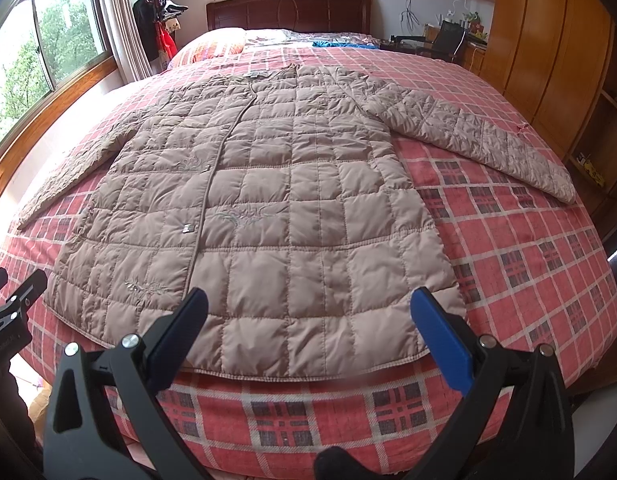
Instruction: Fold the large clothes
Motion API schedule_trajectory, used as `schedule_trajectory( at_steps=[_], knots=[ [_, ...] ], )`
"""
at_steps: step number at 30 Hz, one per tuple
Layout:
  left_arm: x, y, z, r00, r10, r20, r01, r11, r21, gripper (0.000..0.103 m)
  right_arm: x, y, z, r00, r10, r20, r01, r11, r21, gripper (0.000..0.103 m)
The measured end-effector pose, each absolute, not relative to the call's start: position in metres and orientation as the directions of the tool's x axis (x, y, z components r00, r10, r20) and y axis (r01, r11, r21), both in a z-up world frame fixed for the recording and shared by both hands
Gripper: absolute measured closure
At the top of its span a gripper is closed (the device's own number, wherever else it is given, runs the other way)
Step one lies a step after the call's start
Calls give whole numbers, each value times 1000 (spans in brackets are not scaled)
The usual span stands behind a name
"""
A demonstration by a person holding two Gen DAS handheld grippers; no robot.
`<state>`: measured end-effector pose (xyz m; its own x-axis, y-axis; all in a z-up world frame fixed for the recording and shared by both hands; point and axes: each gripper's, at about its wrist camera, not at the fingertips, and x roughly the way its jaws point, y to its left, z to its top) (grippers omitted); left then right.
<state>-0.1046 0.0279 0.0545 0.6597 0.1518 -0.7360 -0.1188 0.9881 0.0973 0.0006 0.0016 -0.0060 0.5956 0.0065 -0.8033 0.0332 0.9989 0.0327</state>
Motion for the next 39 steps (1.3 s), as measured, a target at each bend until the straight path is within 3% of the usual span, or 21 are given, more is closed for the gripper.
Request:
schedule_trajectory(
  at_steps=[26,39],
  knots=[
    [-101,28,51,651,149,-745,-116,989,96,4,2,2,-8,591,14,-807,33,999,42,2],
    [-58,6,52,639,104,-762,-48,994,96,4,31,-33,-8,569,60,-820,30,995,93,2]
  ],
)
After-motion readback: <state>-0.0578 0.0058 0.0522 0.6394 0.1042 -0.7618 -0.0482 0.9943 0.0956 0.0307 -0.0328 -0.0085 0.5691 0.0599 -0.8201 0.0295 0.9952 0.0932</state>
